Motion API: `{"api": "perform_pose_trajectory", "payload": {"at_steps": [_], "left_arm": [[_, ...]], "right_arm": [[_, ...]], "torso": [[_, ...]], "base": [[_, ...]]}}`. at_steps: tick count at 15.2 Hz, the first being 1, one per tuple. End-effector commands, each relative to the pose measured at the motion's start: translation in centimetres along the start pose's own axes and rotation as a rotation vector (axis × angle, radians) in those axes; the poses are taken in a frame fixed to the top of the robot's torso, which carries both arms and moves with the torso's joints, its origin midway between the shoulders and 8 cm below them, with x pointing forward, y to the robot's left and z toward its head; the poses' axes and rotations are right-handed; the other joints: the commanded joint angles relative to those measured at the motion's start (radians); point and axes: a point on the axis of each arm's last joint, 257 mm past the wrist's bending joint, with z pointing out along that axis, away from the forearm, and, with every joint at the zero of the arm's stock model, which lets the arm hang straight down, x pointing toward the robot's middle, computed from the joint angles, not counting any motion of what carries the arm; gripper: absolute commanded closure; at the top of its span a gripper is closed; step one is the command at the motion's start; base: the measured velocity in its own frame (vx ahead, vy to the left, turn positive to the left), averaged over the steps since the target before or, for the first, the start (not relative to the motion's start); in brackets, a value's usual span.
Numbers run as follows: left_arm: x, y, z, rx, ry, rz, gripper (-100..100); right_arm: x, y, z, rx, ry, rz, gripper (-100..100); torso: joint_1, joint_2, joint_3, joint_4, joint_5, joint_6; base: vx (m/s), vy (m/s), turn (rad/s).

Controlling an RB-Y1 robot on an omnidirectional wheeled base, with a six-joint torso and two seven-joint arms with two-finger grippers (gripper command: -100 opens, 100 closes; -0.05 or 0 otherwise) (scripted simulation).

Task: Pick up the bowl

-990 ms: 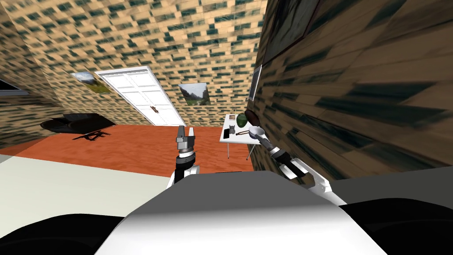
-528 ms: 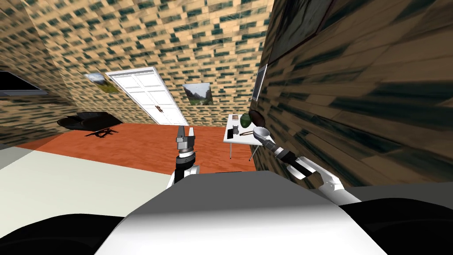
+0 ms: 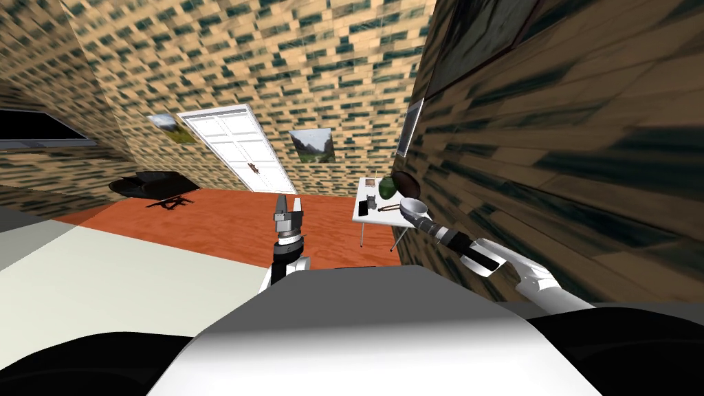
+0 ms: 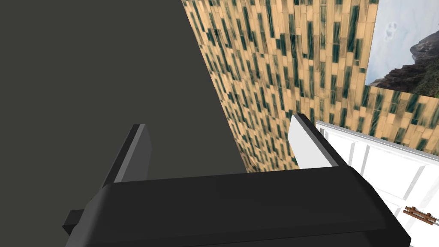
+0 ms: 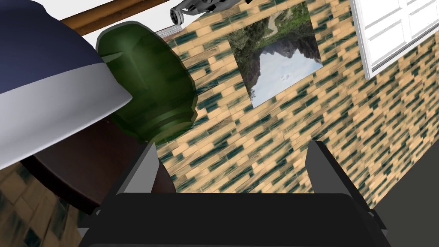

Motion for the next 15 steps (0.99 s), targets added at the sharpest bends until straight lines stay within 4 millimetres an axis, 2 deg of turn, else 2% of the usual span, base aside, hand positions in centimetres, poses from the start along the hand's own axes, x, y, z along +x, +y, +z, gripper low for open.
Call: {"api": "perform_pose_trajectory", "payload": {"at_steps": [1, 3, 4, 6, 7, 9, 10, 12, 13, 14, 15], "left_arm": [[0.0, 0.0, 0.0, 0.0, 0.0, 0.0, 0], [0.0, 0.0, 0.0, 0.0, 0.0, 0.0, 0], [0.0, 0.0, 0.0, 0.0, 0.0, 0.0, 0], [0.0, 0.0, 0.0, 0.0, 0.0, 0.0, 0], [0.0, 0.0, 0.0, 0.0, 0.0, 0.0, 0], [0.0, 0.0, 0.0, 0.0, 0.0, 0.0, 0], [0.0, 0.0, 0.0, 0.0, 0.0, 0.0, 0], [0.0, 0.0, 0.0, 0.0, 0.0, 0.0, 0], [0.0, 0.0, 0.0, 0.0, 0.0, 0.0, 0], [0.0, 0.0, 0.0, 0.0, 0.0, 0.0, 0], [0.0, 0.0, 0.0, 0.0, 0.0, 0.0, 0]], "right_arm": [[0.6, -1.8, -0.9, 0.028, 0.053, -0.052, -100], [0.2, -2.0, -1.0, 0.025, 0.073, -0.08, -100], [0.7, -3.6, -1.8, 0.051, 0.11, -0.11, -100], [0.3, -3.8, -1.9, 0.048, 0.132, -0.14, -100], [0.7, -5.3, -2.9, 0.073, 0.17, -0.17, -100], [0.2, -5.5, -2.9, 0.07, 0.19, -0.199, -100], [0.7, -7.0, -4.0, 0.093, 0.231, -0.229, -100], [0.1, -7.2, -4.0, 0.091, 0.248, -0.255, -100], [0.4, -8.7, -5.1, 0.113, 0.294, -0.289, -100], [0.0, -8.8, -5.2, 0.111, 0.307, -0.308, -100], [0.4, -10.2, -6.3, 0.132, 0.349, -0.333, -100]], "torso": [[0.0, 0.0, 0.0, 0.0, 0.0, 0.0], [0.001, 0.0, 0.0, 0.0, 0.0, 0.0], [0.0, 0.0, 0.0, 0.0, 0.0, 0.0], [0.001, -0.001, 0.0, 0.0, 0.0, 0.0], [0.0, 0.0, 0.0, 0.0, 0.0, 0.0], [0.001, 0.0, 0.0, 0.0, 0.0, 0.0], [0.0, 0.0, 0.0, 0.0, 0.0, 0.0], [0.0, -0.001, 0.0, 0.0, 0.0, 0.0], [0.0, -0.001, 0.0, 0.0, 0.0, 0.0], [0.0, -0.001, 0.0, 0.0, 0.0, 0.0], [0.0, -0.001, -0.001, 0.0, 0.0, 0.0]], "base": [[0.029, 0.075, 0.075], [0.023, 0.073, 0.057], [0.029, 0.076, 0.077], [0.027, 0.069, 0.058], [0.03, 0.068, 0.08], [0.023, 0.062, 0.057], [0.03, 0.063, 0.085], [0.034, 0.058, 0.056], [0.033, 0.057, 0.075], [0.041, 0.067, 0.088], [0.059, 0.085, 0.113]]}}
